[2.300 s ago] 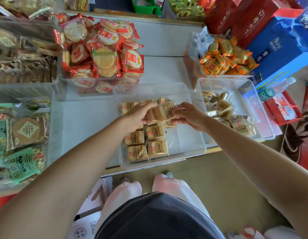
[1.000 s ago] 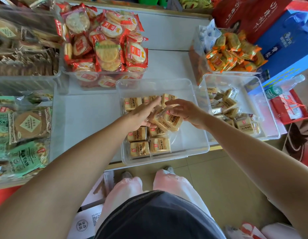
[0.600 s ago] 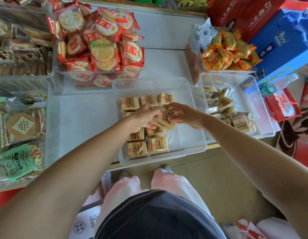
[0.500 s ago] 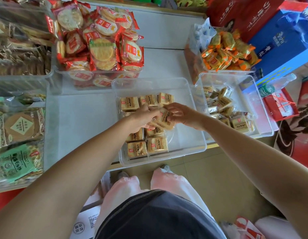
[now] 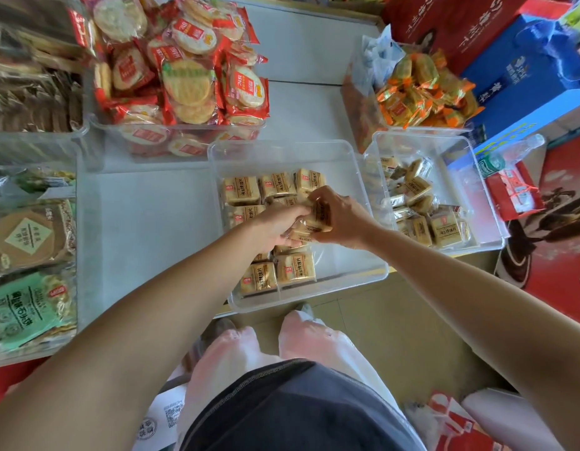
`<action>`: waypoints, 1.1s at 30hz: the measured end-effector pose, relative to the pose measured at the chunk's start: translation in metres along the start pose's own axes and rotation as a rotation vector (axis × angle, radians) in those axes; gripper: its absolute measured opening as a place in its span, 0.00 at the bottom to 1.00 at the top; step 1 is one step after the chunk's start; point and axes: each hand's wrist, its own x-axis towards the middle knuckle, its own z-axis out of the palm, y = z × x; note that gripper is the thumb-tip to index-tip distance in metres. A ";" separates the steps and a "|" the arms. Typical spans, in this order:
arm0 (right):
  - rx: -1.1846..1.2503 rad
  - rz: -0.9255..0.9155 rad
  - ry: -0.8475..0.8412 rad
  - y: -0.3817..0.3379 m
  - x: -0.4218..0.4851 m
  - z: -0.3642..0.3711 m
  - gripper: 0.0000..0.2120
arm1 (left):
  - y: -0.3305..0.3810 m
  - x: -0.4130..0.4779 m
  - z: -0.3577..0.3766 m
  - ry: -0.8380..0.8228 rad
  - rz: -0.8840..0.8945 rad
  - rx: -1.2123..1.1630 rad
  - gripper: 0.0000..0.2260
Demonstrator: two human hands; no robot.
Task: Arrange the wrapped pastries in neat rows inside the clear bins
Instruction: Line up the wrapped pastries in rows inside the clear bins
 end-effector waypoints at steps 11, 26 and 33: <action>-0.394 0.039 -0.152 0.023 0.001 0.013 0.36 | -0.040 0.014 -0.023 -0.099 0.342 1.733 0.26; -0.452 0.147 -0.106 0.041 0.022 0.020 0.27 | -0.033 0.020 -0.018 -0.160 0.216 1.947 0.29; -0.462 0.157 -0.090 0.040 0.035 0.023 0.25 | -0.023 0.037 -0.025 -0.087 0.286 1.881 0.34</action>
